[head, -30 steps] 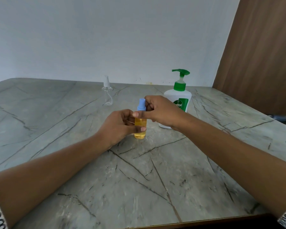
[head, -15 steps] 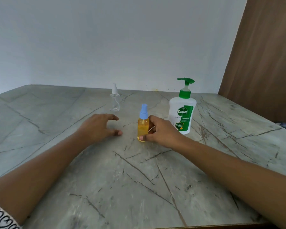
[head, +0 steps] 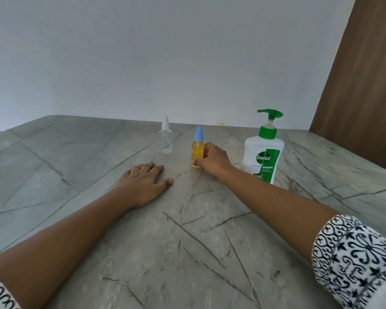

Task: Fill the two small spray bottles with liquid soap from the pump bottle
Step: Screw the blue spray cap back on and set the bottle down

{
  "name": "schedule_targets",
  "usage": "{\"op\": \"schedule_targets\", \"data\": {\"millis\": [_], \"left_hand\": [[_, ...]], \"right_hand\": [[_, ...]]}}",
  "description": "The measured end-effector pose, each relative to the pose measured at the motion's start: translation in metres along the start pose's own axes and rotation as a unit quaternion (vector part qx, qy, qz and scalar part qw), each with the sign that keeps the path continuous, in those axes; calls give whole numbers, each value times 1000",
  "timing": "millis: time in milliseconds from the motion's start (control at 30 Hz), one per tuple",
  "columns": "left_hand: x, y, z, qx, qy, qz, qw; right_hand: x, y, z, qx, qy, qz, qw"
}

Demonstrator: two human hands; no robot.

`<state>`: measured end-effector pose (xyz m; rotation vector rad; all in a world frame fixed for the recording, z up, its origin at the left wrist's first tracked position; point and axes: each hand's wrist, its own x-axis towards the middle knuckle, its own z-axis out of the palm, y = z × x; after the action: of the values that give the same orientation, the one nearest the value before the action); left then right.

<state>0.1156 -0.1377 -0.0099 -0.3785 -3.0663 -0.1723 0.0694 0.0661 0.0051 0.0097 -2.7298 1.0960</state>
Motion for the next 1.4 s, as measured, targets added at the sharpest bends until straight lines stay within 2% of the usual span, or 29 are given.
{"op": "schedule_targets", "data": {"millis": [367,467,567,600,700,800,967,1067,1267,1400], "left_hand": [[3,-4,2,-14,4,-5,1000],[4,-7,1,-30,32,-21,999],[9,-22,-5,-36,30,-43,998],[11,-30,-7,-37,26,-51,998],[13,-40,-6,-36,27,-73,996],[13,-38,-5,-28,47,-76,996],[12,-39,-5,-29,60,-76,995],[13,-39,-3,-26,61,-75,995],[15,-41,-2,-28,69,-82,994],[12,-37,-5,-24,57,-77,995]], "right_hand": [[27,2,8,-7,28,48,998],[6,-3,5,66,52,68,994],[-28,-13,8,177,146,-1,973],[-39,-18,13,202,152,-28,967],[-47,-36,38,199,77,-72,974],[-13,-55,59,165,3,-15,986],[48,-71,73,204,33,76,975],[66,-67,79,221,50,100,969],[61,-64,80,199,38,60,978],[26,-53,65,145,18,5,989]]}}
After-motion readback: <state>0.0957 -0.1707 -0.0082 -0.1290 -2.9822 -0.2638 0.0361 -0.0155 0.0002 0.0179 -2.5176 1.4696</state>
